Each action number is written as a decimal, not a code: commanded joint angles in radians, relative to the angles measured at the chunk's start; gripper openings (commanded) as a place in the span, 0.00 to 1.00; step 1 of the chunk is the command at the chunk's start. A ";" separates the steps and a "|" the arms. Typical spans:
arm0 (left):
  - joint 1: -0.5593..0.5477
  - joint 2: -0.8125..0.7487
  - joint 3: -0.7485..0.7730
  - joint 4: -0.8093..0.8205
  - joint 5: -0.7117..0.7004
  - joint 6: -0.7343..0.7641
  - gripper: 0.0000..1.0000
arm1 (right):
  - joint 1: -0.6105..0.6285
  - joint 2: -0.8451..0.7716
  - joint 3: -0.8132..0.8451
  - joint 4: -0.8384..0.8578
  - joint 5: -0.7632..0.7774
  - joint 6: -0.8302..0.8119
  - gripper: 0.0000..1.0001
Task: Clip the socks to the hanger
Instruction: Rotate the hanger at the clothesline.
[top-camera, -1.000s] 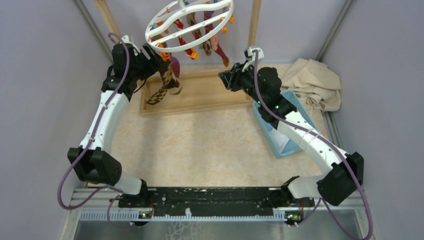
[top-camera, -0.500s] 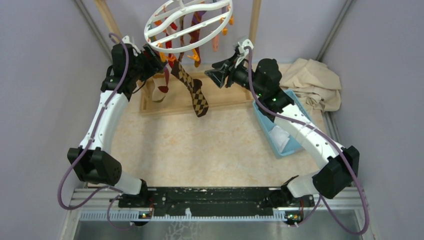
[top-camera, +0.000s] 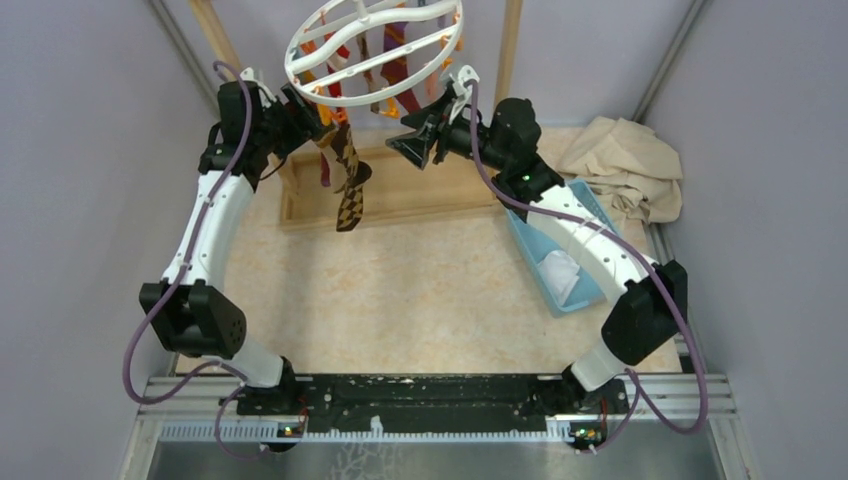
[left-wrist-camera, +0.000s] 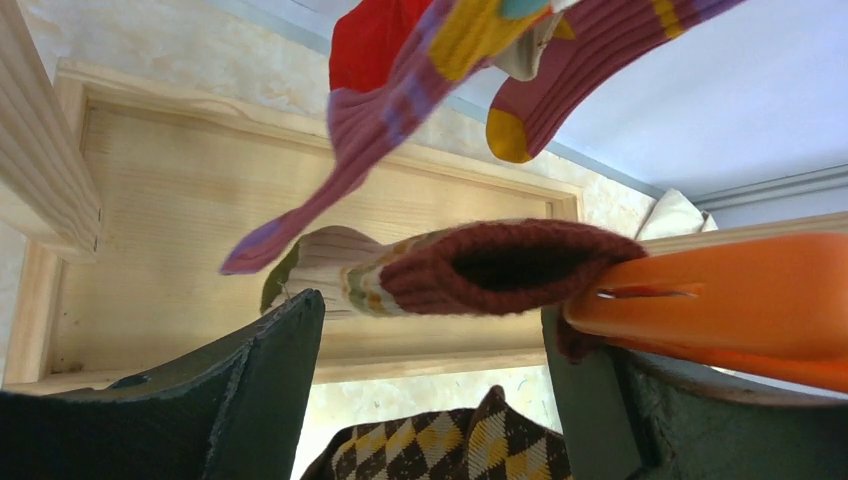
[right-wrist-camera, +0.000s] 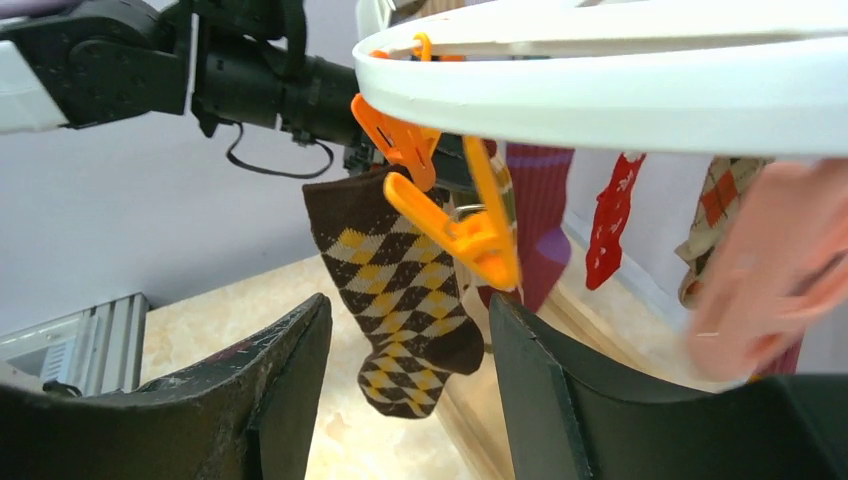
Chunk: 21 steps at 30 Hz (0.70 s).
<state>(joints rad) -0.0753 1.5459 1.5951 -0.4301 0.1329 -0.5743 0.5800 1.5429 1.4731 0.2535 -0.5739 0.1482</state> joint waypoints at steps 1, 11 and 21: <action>0.017 0.054 0.056 -0.032 0.047 -0.019 0.85 | -0.001 0.027 0.094 0.082 -0.050 -0.022 0.60; 0.029 0.065 0.055 -0.013 0.067 -0.045 0.85 | -0.001 0.116 0.213 0.062 -0.101 -0.016 0.60; 0.029 0.043 0.058 -0.013 0.071 -0.038 0.85 | 0.001 0.186 0.282 0.112 -0.158 0.057 0.58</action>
<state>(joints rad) -0.0540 1.6211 1.6249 -0.4515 0.1879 -0.6052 0.5797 1.7142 1.6855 0.2966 -0.6949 0.1768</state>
